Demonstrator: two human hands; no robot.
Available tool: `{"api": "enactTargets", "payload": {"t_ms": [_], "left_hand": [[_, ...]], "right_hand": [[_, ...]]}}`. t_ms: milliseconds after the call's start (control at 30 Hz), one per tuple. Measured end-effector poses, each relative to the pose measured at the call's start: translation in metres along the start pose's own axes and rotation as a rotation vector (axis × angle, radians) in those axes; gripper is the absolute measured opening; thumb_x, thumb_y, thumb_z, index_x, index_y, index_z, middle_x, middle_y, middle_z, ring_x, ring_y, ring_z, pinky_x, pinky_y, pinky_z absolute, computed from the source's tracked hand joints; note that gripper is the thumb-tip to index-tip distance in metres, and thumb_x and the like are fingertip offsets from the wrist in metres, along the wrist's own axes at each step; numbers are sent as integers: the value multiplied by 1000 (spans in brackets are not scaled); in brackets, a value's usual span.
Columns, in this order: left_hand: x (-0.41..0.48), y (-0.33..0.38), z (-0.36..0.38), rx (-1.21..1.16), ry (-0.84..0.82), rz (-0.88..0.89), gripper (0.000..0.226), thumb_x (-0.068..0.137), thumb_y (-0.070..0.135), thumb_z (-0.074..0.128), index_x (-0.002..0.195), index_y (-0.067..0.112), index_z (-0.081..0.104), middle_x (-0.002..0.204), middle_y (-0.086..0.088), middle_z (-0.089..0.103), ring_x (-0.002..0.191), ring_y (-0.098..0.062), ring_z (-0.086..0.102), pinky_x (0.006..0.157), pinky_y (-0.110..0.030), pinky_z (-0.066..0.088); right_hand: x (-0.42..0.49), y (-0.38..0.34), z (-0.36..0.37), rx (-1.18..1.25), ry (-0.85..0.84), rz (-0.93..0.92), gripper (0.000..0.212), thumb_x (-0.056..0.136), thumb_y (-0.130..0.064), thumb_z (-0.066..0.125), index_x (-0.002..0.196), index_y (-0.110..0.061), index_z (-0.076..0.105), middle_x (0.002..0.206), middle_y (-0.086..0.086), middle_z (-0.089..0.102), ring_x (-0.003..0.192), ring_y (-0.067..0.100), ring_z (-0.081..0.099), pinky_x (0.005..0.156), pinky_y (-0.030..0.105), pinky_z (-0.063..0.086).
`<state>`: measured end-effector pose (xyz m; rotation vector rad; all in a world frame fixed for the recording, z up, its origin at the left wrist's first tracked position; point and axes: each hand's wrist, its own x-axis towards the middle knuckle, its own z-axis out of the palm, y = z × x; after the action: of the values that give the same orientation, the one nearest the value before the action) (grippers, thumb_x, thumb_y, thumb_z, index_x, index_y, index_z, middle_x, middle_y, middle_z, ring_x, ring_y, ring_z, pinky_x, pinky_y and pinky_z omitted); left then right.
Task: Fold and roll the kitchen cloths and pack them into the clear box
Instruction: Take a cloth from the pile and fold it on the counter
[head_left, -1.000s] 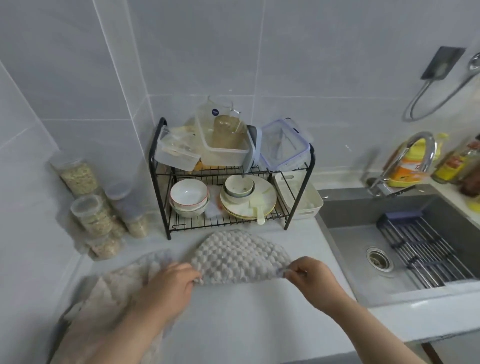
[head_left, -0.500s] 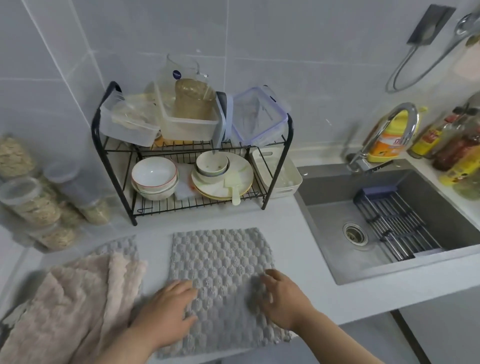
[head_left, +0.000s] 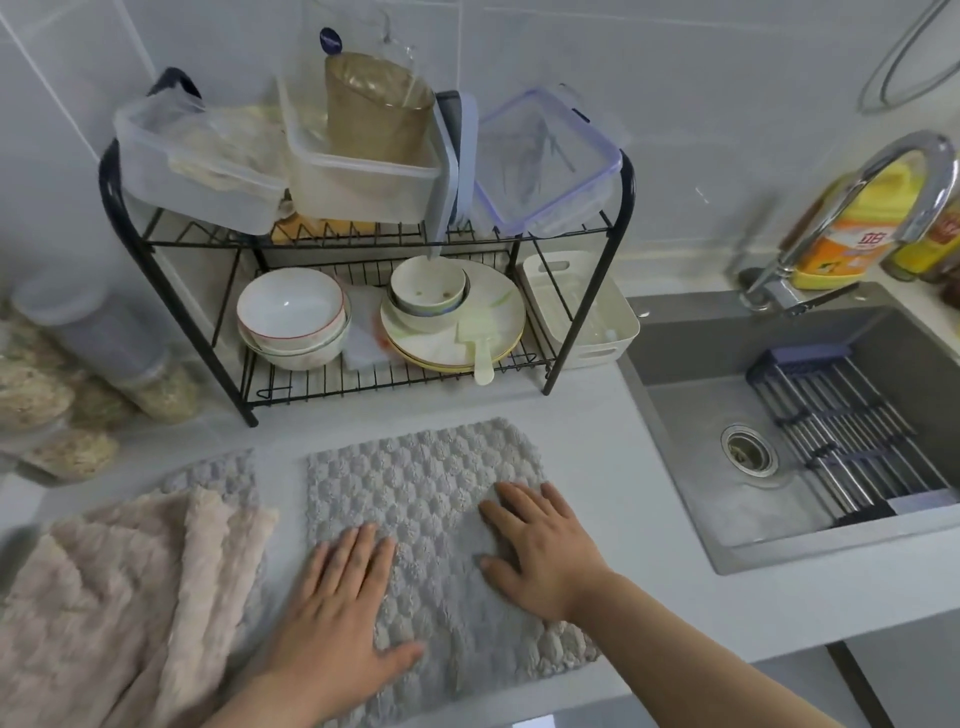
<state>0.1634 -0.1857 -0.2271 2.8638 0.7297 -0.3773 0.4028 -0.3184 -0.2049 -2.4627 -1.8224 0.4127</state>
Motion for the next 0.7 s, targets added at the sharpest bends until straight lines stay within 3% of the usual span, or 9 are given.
{"api": "enactTargets", "payload": {"t_ms": [167, 333, 433, 500, 600, 700], "left_hand": [[7, -12, 1, 42, 54, 54, 109, 72, 88, 32, 142, 6, 42, 151, -16, 37, 141, -26, 27, 106, -47, 25], [10, -19, 1, 23, 62, 95, 114, 61, 86, 47, 143, 8, 43, 152, -15, 36, 141, -25, 28, 106, -47, 25], [12, -20, 2, 13, 67, 111, 115, 62, 88, 44, 144, 7, 40, 151, -16, 36, 140, -26, 29, 105, -49, 26], [13, -19, 2, 7, 73, 117, 116, 61, 89, 44, 142, 7, 41, 150, -16, 38, 140, -26, 30, 105, -49, 26], [13, -19, 4, -11, 80, 114, 114, 60, 88, 46, 140, 7, 46, 149, -15, 40, 139, -25, 31, 105, -48, 26], [14, -21, 7, -24, 91, 126, 111, 66, 89, 37, 138, 6, 49, 149, -15, 41, 138, -25, 32, 105, -49, 27]], "right_hand": [[18, 6, 13, -38, 65, -30, 72, 95, -63, 26, 155, -24, 20, 161, 9, 14, 150, 28, 7, 116, 43, -3], [18, 16, 21, -29, 93, 22, 73, 94, -68, 23, 153, -26, 26, 161, 3, 17, 150, 24, 10, 118, 39, 2], [33, 15, 6, 85, 210, 136, 57, 92, -56, 38, 139, -24, 48, 145, 1, 46, 135, 27, 43, 113, 36, 27], [54, 22, -8, 153, 271, 309, 48, 95, -44, 39, 136, -20, 48, 132, 6, 53, 120, 30, 50, 103, 38, 36], [86, 39, -28, 153, 80, 402, 50, 97, -36, 39, 144, -16, 36, 133, 13, 47, 119, 35, 44, 101, 42, 38], [104, 52, -36, 100, -54, 319, 39, 86, -30, 50, 123, -18, 55, 124, 9, 49, 117, 33, 44, 99, 37, 40]]}}
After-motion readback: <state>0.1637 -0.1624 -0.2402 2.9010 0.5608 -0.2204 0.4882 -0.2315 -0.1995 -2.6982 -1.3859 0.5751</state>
